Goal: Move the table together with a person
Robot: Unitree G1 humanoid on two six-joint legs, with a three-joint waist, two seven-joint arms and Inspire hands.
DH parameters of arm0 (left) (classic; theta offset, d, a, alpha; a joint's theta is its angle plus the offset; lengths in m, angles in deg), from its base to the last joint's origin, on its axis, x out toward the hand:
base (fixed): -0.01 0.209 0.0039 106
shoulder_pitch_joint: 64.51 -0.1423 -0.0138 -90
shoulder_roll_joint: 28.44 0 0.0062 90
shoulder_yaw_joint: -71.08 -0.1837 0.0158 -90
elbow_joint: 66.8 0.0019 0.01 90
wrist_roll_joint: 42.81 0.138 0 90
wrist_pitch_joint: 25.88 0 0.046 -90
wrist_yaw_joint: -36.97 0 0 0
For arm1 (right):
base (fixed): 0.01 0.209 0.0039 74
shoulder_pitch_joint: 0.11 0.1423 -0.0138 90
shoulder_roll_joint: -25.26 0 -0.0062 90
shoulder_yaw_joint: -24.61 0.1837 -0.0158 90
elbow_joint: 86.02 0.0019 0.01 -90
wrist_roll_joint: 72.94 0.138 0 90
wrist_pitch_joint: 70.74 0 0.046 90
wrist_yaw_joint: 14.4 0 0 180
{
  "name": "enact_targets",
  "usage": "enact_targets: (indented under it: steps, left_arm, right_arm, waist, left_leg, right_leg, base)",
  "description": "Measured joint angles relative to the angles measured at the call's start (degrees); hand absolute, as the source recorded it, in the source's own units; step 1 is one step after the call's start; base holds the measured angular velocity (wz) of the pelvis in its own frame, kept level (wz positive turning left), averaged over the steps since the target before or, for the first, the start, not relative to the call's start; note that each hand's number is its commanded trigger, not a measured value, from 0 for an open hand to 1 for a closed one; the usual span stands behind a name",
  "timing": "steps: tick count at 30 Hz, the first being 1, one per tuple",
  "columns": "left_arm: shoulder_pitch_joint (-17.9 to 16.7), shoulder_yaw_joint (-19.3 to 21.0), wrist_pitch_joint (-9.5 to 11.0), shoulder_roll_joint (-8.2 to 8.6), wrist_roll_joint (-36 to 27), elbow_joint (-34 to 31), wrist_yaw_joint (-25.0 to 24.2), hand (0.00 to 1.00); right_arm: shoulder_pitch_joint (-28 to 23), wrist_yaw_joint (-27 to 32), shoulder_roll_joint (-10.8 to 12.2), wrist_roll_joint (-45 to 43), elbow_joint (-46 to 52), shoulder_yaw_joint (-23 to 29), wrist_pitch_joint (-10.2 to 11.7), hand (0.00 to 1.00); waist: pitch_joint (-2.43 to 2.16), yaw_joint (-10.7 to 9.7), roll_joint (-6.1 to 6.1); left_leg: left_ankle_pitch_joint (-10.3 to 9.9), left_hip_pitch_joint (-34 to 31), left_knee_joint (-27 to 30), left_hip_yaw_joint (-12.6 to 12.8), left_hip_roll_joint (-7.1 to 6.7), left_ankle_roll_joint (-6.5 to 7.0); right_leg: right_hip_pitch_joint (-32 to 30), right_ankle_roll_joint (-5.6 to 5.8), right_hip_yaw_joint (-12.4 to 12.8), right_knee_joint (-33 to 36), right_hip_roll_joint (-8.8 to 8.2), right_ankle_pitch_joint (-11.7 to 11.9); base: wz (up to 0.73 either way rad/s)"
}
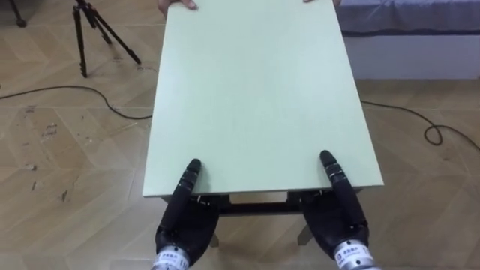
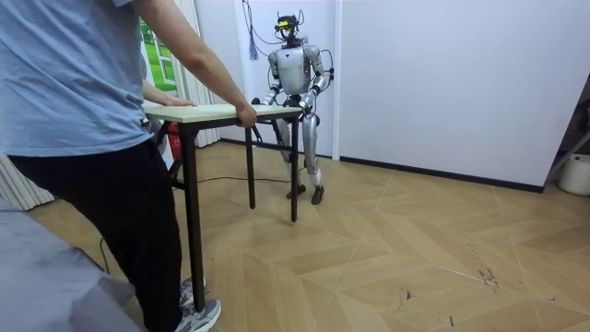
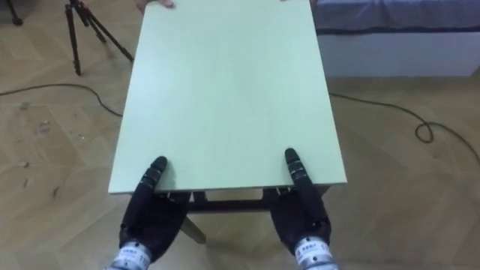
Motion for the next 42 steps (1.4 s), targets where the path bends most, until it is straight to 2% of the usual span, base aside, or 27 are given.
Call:
enact_targets:
  steps: [2,3,4,5,6,7,8,9,10,11,13,14,15,16,17,18,19,21,22,24,27,28,30,32,34,38,42]
  left_arm:
    - [0.5,0.1,-0.7,-0.41,-0.4,0.0,0.0,1.00]
    - [1.0,-0.3,-1.0,-0.21,-0.6,-0.2,0.0,1.00]
    - [1.6,-0.7,-1.0,-0.10,-0.6,-0.8,0.0,1.00]
    - [2.2,-1.5,-0.5,-0.44,-0.5,-1.2,0.0,1.00]
    - [2.7,-1.6,0.0,-1.40,-0.6,-1.8,0.0,1.00]
    - [3.1,-1.5,1.1,-2.85,-0.5,-2.5,0.0,1.00]
    - [3.3,-1.5,1.4,-3.01,-0.6,-2.4,0.0,1.00]
    - [3.8,-1.6,1.2,-3.27,-0.5,-1.0,-0.1,1.00]
    - [4.4,-1.6,1.0,-2.10,-0.5,1.7,-0.1,1.00]
    - [4.5,-1.6,1.0,-1.82,-0.5,2.3,-0.1,1.00]
    - [5.0,-1.6,1.1,-1.46,-0.6,2.1,-0.1,1.00]
    - [5.3,-1.5,1.3,-1.44,-0.6,2.2,-0.1,1.00]
    - [5.4,-1.5,1.8,-1.47,-1.4,2.1,-0.1,1.00]
    - [5.4,-1.3,2.1,-1.30,-2.0,2.3,-0.1,1.00]
    - [5.6,-1.3,1.9,-1.14,-2.0,2.9,-0.1,1.00]
    - [5.8,-2.0,1.1,-1.45,-1.5,3.5,-0.1,1.00]
    - [5.5,-3.2,1.1,-2.64,-1.4,3.4,-0.1,1.00]
    - [5.1,-4.0,0.5,-3.77,-1.5,3.0,-0.1,1.00]
    - [4.9,-3.9,0.4,-3.68,-1.5,2.7,-0.1,1.00]
    - [4.6,-3.6,0.4,-3.05,-1.4,2.4,-0.1,1.00]
    - [3.8,-2.2,0.6,-3.27,-1.5,-0.3,-0.1,1.00]
    - [3.4,-1.4,0.9,-3.26,-1.5,-1.7,-0.1,1.00]
    - [3.2,-0.5,1.1,-3.59,-1.4,-2.8,-0.1,1.00]
    - [2.4,-0.4,1.2,-4.68,-0.8,-4.1,-0.1,1.00]
    - [2.6,-0.1,1.2,-5.12,-0.4,-4.5,-0.1,1.00]
    - [2.5,0.2,1.2,-5.56,0.2,-4.5,-0.1,1.00]
    - [2.5,-0.1,1.1,-5.89,0.4,-4.4,-0.1,1.00]
  right_arm:
    - [0.1,-0.4,0.1,0.1,0.0,0.6,-0.4,1.00]
    - [0.4,-0.5,0.0,0.3,0.0,1.3,-0.9,1.00]
    - [0.7,-0.5,0.3,0.7,0.0,2.4,-1.5,1.00]
    - [0.7,-0.9,0.5,0.9,0.0,2.9,-1.5,1.00]
    - [0.9,-1.3,1.2,0.9,0.1,2.9,-1.5,1.00]
    - [1.1,-2.0,2.6,0.3,0.1,2.8,-1.9,1.00]
    - [1.1,-2.4,3.0,0.1,0.1,2.8,-1.8,1.00]
    - [0.1,-3.3,3.4,-0.1,-0.1,2.7,-1.1,1.00]
    - [0.4,-4.0,2.8,-0.3,-1.8,2.5,-0.5,1.00]
    - [0.6,-4.0,2.5,-0.7,-2.1,2.2,-0.5,1.00]
    - [1.8,-4.0,2.2,-1.0,-2.3,2.5,-0.5,1.00]
    - [2.1,-4.0,2.3,-1.0,-2.3,2.6,-0.5,1.00]
    - [2.9,-4.0,2.2,-1.0,-2.3,2.5,-1.2,1.00]
    - [3.5,-3.8,1.7,-1.0,-2.3,2.7,-2.2,1.00]
    - [3.0,-3.8,1.6,-1.1,-2.3,3.0,-2.6,1.00]
    - [0.8,-4.0,1.6,-0.4,-2.2,3.6,-2.7,1.00]
    - [-1.3,-4.7,2.4,0.2,-2.0,4.3,-2.6,1.00]
    - [-3.0,-4.9,1.8,1.7,-1.4,4.1,-2.6,1.00]
    - [-3.0,-4.9,1.5,1.8,-1.1,3.8,-2.4,1.00]
    - [-2.3,-4.9,0.9,2.0,-1.0,3.3,-1.9,1.00]
    - [-0.1,-4.9,0.5,2.9,-0.9,1.4,-1.5,1.00]
    - [1.4,-4.8,0.5,2.9,-0.9,0.6,-1.3,1.00]
    - [2.9,-4.6,0.5,2.9,-0.9,-0.1,-1.3,1.00]
    - [3.0,-4.6,1.0,2.9,-1.1,-0.6,-1.4,1.00]
    - [3.1,-4.7,1.7,2.7,-1.1,-0.6,-1.4,1.00]
    - [2.8,-4.7,2.0,3.2,-1.3,-0.7,-1.1,1.00]
    - [2.3,-4.7,1.8,4.7,-1.7,-1.4,-0.6,1.00]
  waist:
    - [-0.12,-1.6,0.44]
    - [0.19,-1.7,0.36]
    - [0.82,-2.5,0.37]
    - [0.56,-3.2,0.50]
    - [0.54,-2.9,-0.20]
    - [0.39,-3.0,-1.59]
    - [0.14,-3.3,-2.03]
    - [0.32,-4.7,-2.18]
    - [0.19,-4.4,-0.36]
    - [0.09,-4.4,-0.07]
    - [0.07,-4.9,-0.99]
    - [-0.02,-4.9,-1.79]
    - [-0.31,-5.3,-2.85]
    - [-0.05,-5.4,-2.21]
    - [0.13,-5.5,-1.68]
    - [0.05,-5.7,-2.06]
    - [-0.47,-6.4,-3.29]
    - [-0.90,-5.8,-3.99]
    - [-0.70,-4.7,-4.17]
    - [-0.57,-2.7,-4.51]
    - [-0.25,-0.9,-6.70]
    - [-0.14,-0.6,-7.42]
    - [-0.10,0.8,-7.65]
    - [-0.11,1.7,-8.39]
    - [-0.07,1.4,-9.39]
    - [-0.08,1.6,-9.38]
    - [0.26,1.6,-8.26]
  left_leg:
    - [-0.9,2.4,-3.0,-0.8,0.44,-0.19]
    - [-3.0,4.6,-9.9,-0.3,0.41,-0.20]
    - [-4.5,7.4,-16.5,0.4,0.04,1.17]
    - [-6.1,6.8,-19.5,-0.3,0.02,2.36]
    - [-6.7,5.8,-19.6,-1.1,-0.44,2.34]
    - [-8.4,3.6,-18.4,-4.0,-2.23,2.70]
    - [-9.9,2.6,-17.3,-4.7,-2.97,3.02]
    - [-12.8,1.5,-14.5,-4.0,-4.90,3.35]
    - [-13.6,0.9,-11.5,-2.7,-4.95,3.20]
    - [-13.5,0.5,-11.0,-1.5,-5.25,3.28]
    - [-11.9,-0.8,-12.8,0.1,-8.01,5.25]
    - [-11.0,-1.2,-13.5,0.5,-8.94,5.77]
    - [-9.2,-2.1,-14.8,2.0,-10.45,6.97]
    - [-8.1,-3.0,-14.5,4.7,-9.38,8.25]
    - [-8.0,-3.0,-14.0,6.8,-8.10,8.46]
    - [-7.0,-2.0,-14.8,9.5,-6.97,8.68]
    - [-5.6,-1.2,-16.3,11.5,-6.99,8.95]
    - [-4.3,-0.9,-17.4,14.7,-7.18,9.60]
    - [-4.0,-1.2,-17.4,16.6,-7.65,10.22]
    - [-3.5,-2.4,-17.1,19.0,-8.10,10.74]
    - [-1.6,-7.7,-15.1,19.7,-8.15,10.88]
    - [-1.1,-10.6,-12.7,18.8,-7.35,10.50]
    - [0.6,-14.6,-10.9,14.8,-6.04,9.00]
    - [3.6,-17.1,-11.9,11.7,-4.07,6.93]
    - [6.1,-18.7,-13.2,11.2,-3.01,6.41]
    - [9.6,-20.6,-14.5,9.9,-0.76,5.18]
    - [14.7,-21.0,-18.6,8.2,0.91,4.56]
  right_leg:
    - [-2.9,-0.17,-1.4,3.3,-0.37,0.1]
    - [-7.3,-0.19,-1.3,10.2,-1.56,0.1]
    - [-16.1,-0.71,0.8,24.1,-3.68,1.9]
    - [-22.7,1.72,5.5,24.8,-1.98,0.2]
    - [-25.0,2.30,7.7,20.6,-1.31,0.3]
    - [-28.6,2.02,9.5,11.4,-1.85,4.5]
    - [-29.7,2.07,9.5,8.8,-2.47,8.3]
    - [-30.5,-1.13,8.5,7.5,-5.81,16.4]
    - [-30.4,0.06,7.2,9.2,-6.40,16.5]
    - [-30.3,-0.55,6.8,8.7,-6.92,16.6]
    - [-29.9,-0.19,7.8,3.3,-8.45,21.8]
    - [-29.5,0.45,8.9,0.7,-8.63,24.1]
    - [-28.4,4.58,11.0,-5.5,-8.51,29.8]
    - [-28.4,8.49,12.4,-4.5,-8.77,31.7]
    - [-29.3,7.56,12.1,1.8,-9.02,26.8]
    - [-30.7,5.29,11.5,18.1,-10.65,15.2]
    - [-30.3,5.12,11.7,32.1,-12.22,7.0]
    - [-26.6,6.31,12.7,46.1,-13.54,1.4]
    - [-22.5,6.76,13.9,50.3,-14.62,-0.3]
    - [-14.8,7.84,15.6,49.0,-16.67,-1.6]
    - [-3.8,9.78,16.6,34.4,-19.08,-2.9]
    - [-1.5,11.64,16.6,27.1,-18.88,-7.7]
    - [-0.7,11.93,16.6,19.6,-16.09,-11.0]
    - [0.6,11.48,16.3,11.3,-12.34,-11.3]
    - [0.4,10.24,16.2,8.5,-10.68,-11.9]
    - [-0.5,8.80,14.2,6.5,-7.73,-12.6]
    - [-2.0,5.64,12.1,6.3,-4.85,-11.4]
  base:
    - [0.24]
    - [0.06]
    - [0.30]
    - [0.33]
    - [0.27]
    - [0.10]
    - [0.59]
    - [0.55]
    - [0.43]
    - [-0.07]
    - [0.00]
    - [-0.11]
    - [-0.21]
    - [-0.10]
    - [0.29]
    - [0.66]
    - [0.65]
    - [0.11]
    - [-0.41]
    - [-0.68]
    - [-0.47]
    - [-0.38]
    - [-0.47]
    - [-0.30]
    - [0.13]
    - [0.03]
    - [0.07]
